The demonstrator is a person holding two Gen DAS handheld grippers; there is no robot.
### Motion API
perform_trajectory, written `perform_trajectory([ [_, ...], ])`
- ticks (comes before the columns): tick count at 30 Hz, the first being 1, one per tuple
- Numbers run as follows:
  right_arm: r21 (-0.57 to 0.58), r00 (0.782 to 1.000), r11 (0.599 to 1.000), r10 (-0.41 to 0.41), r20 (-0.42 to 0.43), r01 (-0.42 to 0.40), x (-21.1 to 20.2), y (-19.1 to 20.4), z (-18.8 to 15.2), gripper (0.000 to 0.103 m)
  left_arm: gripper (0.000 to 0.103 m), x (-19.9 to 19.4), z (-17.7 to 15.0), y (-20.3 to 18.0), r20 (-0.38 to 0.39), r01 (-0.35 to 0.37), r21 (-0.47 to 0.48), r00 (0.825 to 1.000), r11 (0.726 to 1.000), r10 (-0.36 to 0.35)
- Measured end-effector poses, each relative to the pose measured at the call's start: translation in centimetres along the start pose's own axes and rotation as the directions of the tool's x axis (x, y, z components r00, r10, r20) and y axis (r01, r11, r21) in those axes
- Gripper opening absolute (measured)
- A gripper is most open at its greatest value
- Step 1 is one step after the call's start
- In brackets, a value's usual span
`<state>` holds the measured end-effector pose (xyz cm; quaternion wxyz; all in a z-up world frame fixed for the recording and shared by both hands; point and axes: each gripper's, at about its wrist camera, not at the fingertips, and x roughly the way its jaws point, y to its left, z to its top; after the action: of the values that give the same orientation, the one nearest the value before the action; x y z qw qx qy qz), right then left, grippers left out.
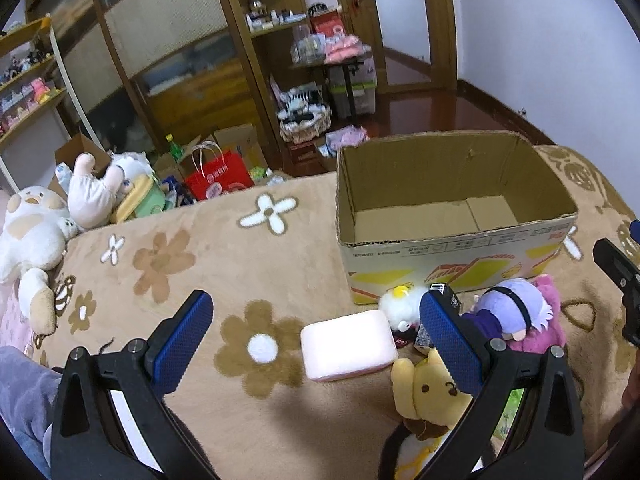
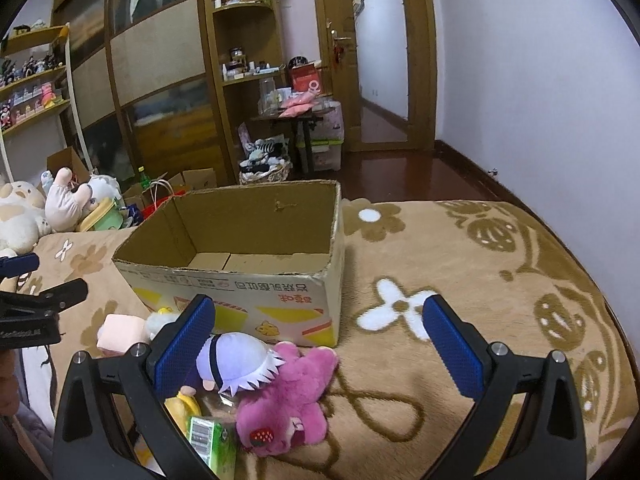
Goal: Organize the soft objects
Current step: 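Grasp the pink-white roll cushion with the left tool while the right tool grasps the white-haired doll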
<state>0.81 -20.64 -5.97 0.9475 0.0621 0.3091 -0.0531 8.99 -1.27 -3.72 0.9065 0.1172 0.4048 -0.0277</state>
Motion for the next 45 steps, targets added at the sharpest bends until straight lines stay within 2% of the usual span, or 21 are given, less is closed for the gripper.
perform_trajectory([
  [5,-0.024,0.999,0.999,0.040,-0.032,-0.041,1.7,1.0,-0.3,0.103,0.102,2.6,0.7,-0.5,-0.082,0.015,0.006,0.997,1.000,-0.015],
  [10,-0.051,0.995,0.995,0.078,-0.066,-0.082,3.3,2.3,-0.9,0.103,0.102,5.4,0.5,-0.3,-0.168,0.035,-0.006,0.985,0.999,-0.035],
  [16,-0.078,0.988,0.990,0.104,-0.117,-0.114,5.3,3.5,-2.0,0.103,0.102,8.1,-0.6,-0.3,-0.264,0.056,-0.021,0.963,0.998,-0.060],
  [21,-0.079,0.977,0.988,0.116,-0.181,-0.132,7.1,3.9,-3.0,0.103,0.102,10.2,-1.8,-0.3,-0.339,0.070,-0.034,0.937,0.997,-0.078],
  [27,-0.054,0.960,0.987,0.135,-0.245,-0.152,8.8,4.2,-3.7,0.103,0.102,11.4,-2.4,-0.2,-0.380,0.111,-0.079,0.915,0.991,-0.133],
  [30,-0.044,0.953,0.984,0.156,-0.260,-0.173,9.1,4.4,-3.9,0.100,0.102,12.1,-2.7,0.0,-0.408,0.132,-0.118,0.897,0.984,-0.170],
  [34,-0.041,0.945,0.982,0.164,-0.283,-0.183,9.4,4.7,-4.0,0.094,0.093,12.6,-3.1,0.4,-0.432,0.175,-0.195,0.868,0.965,-0.245],
  [38,-0.050,0.943,0.982,0.160,-0.291,-0.183,9.4,5.2,-4.2,0.089,0.086,12.5,-3.2,0.3,-0.422,0.195,-0.209,0.866,0.958,-0.268],
  [40,-0.058,0.943,0.981,0.163,-0.292,-0.188,9.3,5.6,-4.2,0.083,0.079,12.6,-3.4,0.3,-0.424,0.211,-0.223,0.858,0.952,-0.290],
  [45,-0.067,0.942,0.978,0.169,-0.292,-0.196,9.1,6.0,-4.4,0.077,0.069,12.4,-3.4,0.3,-0.409,0.204,-0.233,0.867,0.951,-0.286],
])
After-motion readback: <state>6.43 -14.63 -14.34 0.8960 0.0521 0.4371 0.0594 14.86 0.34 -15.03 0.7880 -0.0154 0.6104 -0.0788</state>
